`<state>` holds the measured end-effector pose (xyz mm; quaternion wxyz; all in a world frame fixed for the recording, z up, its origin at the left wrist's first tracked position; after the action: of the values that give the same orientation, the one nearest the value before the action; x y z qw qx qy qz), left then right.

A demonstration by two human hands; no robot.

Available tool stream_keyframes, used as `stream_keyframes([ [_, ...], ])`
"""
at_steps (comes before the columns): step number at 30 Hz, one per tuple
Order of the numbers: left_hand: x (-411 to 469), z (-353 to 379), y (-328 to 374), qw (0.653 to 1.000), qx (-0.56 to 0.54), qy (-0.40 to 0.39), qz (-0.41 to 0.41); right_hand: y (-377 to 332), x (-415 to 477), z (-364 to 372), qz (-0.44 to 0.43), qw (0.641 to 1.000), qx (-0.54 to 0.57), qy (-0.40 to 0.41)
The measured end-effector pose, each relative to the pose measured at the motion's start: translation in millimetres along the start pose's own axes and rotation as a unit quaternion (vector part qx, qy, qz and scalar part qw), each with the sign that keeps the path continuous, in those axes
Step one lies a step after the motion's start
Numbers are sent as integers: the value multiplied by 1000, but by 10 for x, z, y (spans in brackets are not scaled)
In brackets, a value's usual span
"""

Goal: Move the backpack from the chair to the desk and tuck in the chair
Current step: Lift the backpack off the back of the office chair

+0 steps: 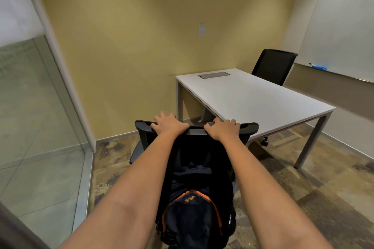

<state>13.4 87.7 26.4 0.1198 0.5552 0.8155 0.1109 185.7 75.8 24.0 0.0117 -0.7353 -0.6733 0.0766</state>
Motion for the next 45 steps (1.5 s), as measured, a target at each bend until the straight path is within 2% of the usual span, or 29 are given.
stream_keyframes([
  [3, 50, 24, 52, 997, 42, -48, -41, 6, 76, -67, 6, 999, 10, -44],
  [8, 65, 104, 99, 995, 76, -25, -51, -26, 192, -104, 16, 997, 17, -80],
  [16, 86, 166, 103, 995, 85, 37, -22, -40, 295, -32, 36, 999, 32, 20],
  [21, 103, 165, 106, 996, 80, 41, -21, 144, 307, -65, 17, 995, 58, 80],
  [26, 104, 158, 113, 996, 70, 42, -21, 500, 293, -143, 34, 987, 86, 132],
  [36, 87, 134, 107, 997, 59, 36, -19, 826, 338, -175, 59, 978, 113, 167],
  [45, 30, 144, 91, 994, 68, 61, -61, 1209, 392, -162, 132, 968, 164, 135],
])
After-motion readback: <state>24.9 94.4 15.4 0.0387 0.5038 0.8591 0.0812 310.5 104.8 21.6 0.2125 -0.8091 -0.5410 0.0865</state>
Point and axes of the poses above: each hand's wrist, its own x-axis towards the middle knuckle, its own z-axis out of the palm, y = z × x, the point moved 4 cm from there along x, towards the middle knuckle, and after that the axes turned 4 degrees about -z, right-handed, at the moved point
